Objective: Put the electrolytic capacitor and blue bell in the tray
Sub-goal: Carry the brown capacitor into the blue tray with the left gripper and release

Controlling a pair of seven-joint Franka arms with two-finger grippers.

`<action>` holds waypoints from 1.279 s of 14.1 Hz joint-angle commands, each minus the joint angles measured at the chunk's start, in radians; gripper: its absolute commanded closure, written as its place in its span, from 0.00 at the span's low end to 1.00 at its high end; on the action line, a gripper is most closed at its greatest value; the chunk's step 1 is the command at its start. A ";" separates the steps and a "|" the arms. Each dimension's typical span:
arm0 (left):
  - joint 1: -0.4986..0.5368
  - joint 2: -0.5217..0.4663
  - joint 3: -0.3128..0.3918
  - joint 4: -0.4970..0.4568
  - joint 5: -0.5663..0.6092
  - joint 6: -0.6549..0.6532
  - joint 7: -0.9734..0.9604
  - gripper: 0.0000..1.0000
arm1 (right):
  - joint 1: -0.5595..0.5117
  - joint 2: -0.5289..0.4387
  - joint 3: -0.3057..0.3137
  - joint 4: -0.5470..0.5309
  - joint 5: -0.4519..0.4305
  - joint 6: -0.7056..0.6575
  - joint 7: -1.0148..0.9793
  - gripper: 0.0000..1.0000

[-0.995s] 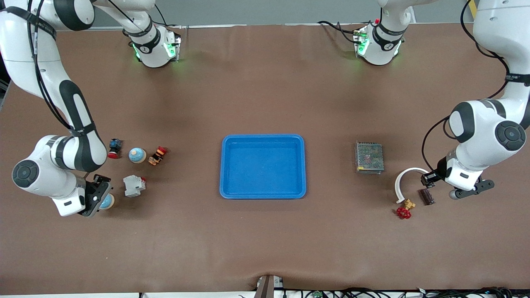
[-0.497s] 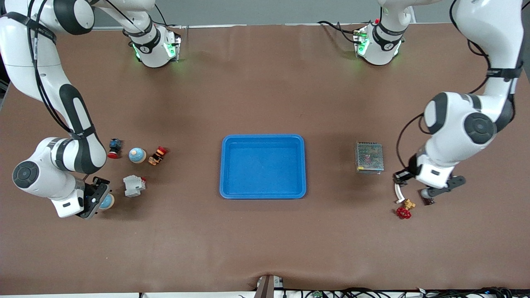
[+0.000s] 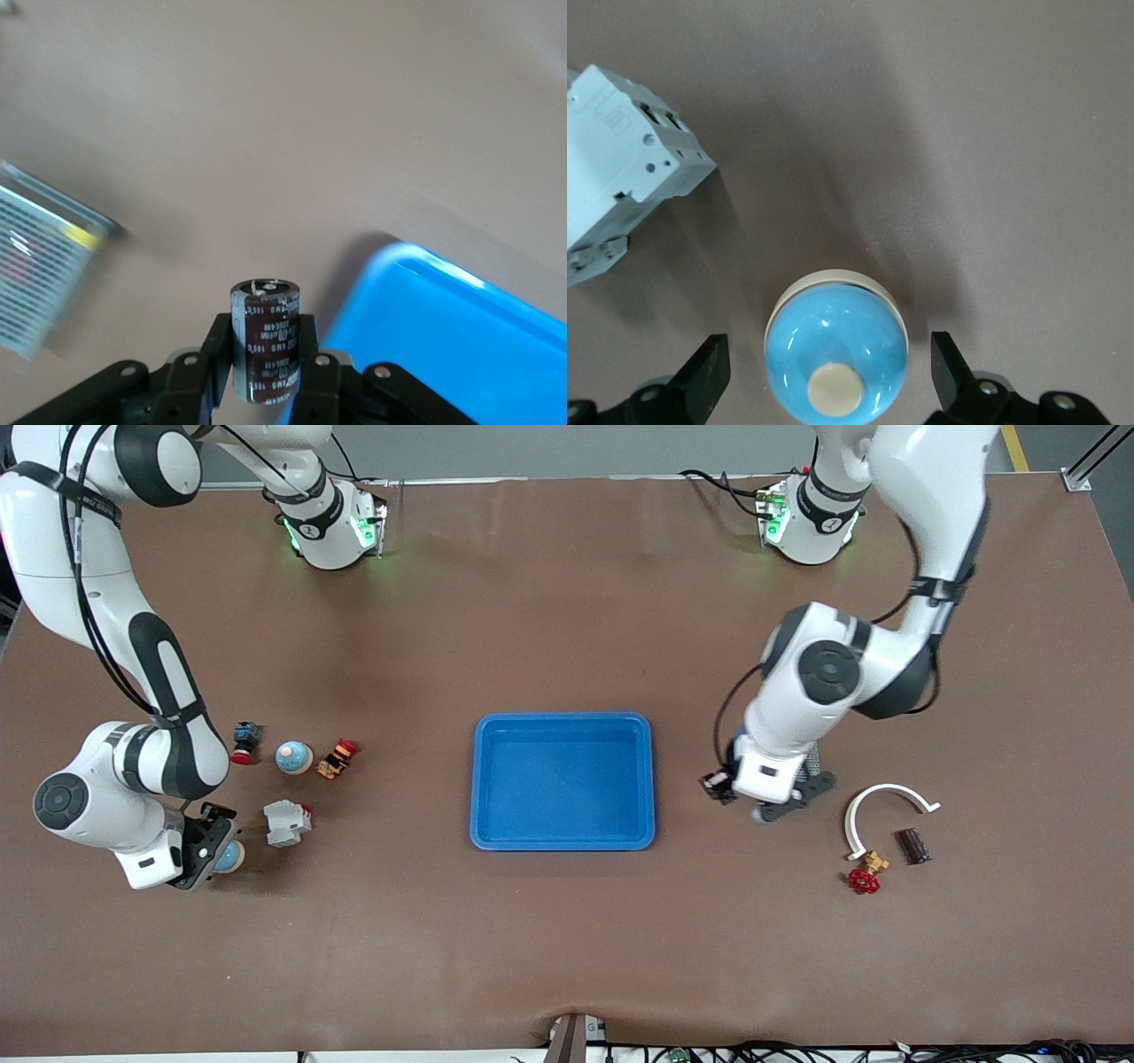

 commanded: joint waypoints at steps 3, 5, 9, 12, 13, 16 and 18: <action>-0.141 0.157 0.017 0.179 -0.006 -0.021 -0.145 1.00 | -0.029 0.015 0.020 -0.007 0.003 0.025 -0.019 0.00; -0.193 0.229 0.020 0.239 -0.006 -0.019 -0.203 1.00 | -0.030 0.018 0.020 -0.007 0.004 0.030 -0.019 0.00; -0.259 0.329 0.035 0.298 -0.006 -0.004 -0.249 1.00 | -0.030 0.020 0.020 -0.007 0.006 0.030 -0.018 0.00; -0.307 0.356 0.073 0.298 -0.006 0.007 -0.251 1.00 | -0.029 0.020 0.022 -0.007 0.007 0.030 -0.016 0.10; -0.308 0.362 0.073 0.298 -0.006 0.007 -0.251 0.92 | -0.029 0.020 0.022 -0.007 0.006 0.030 -0.016 0.23; -0.307 0.369 0.078 0.298 -0.006 0.008 -0.249 0.00 | -0.029 0.022 0.022 -0.007 0.007 0.030 -0.016 0.49; -0.305 0.360 0.081 0.299 -0.004 0.007 -0.243 0.00 | -0.030 0.025 0.022 -0.007 0.007 0.030 -0.015 0.65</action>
